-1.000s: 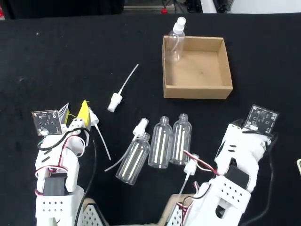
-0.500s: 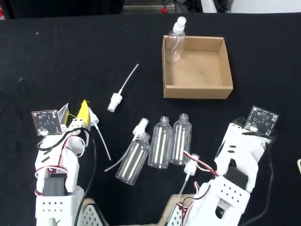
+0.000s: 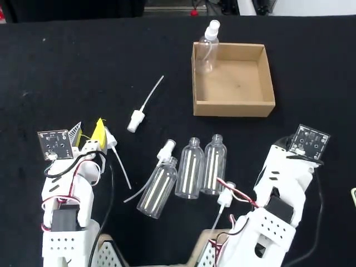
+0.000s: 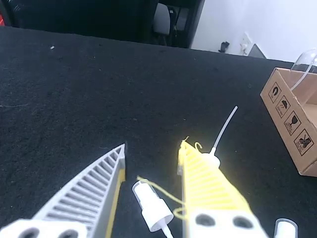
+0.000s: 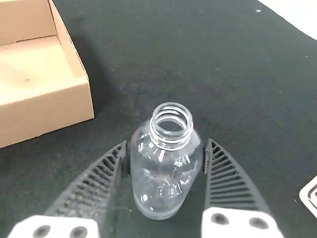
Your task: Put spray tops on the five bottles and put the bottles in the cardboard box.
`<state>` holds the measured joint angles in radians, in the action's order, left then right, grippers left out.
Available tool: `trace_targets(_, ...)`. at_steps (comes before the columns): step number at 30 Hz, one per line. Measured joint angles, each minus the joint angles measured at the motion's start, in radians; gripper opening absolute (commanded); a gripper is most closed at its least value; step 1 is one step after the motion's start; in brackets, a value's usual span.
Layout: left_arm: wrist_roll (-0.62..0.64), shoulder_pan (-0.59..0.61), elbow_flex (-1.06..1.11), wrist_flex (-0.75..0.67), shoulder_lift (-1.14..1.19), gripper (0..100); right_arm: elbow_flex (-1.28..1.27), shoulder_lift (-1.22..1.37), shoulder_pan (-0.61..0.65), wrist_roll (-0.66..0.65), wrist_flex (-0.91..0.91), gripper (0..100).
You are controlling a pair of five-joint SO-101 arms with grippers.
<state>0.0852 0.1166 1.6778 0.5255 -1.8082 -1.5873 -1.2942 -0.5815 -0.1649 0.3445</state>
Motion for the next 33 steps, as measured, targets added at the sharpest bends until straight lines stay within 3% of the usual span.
trace_targets(4, 0.0, 0.0, 0.0, 0.0, 0.0, 17, 0.106, 0.0, 0.0, 0.002, 0.075, 17.3)
trace_targets(10, 0.0, 0.0, 0.0, 0.0, 0.0, 17, 0.453, 0.0, 0.051, 0.002, 0.505, 17.3)
trace_targets(14, 0.0, 0.0, 0.0, 0.0, 0.0, 17, 0.612, 0.0, 0.212, 0.002, 0.718, 17.3)
trace_targets(18, 0.0, 0.0, 0.0, 0.0, 0.0, 17, 0.687, 0.0, 0.431, 0.002, 0.822, 17.3)
trace_targets(26, 0.0, 0.002, 0.0, 0.005, 0.0, 17, 0.704, 0.0, 0.825, 0.002, 0.842, 17.3)
trace_targets(33, 0.089, 0.13, -0.014, 0.072, 0.0, 17, 0.704, 0.012, 1.054, 0.0, 0.821, 17.3)
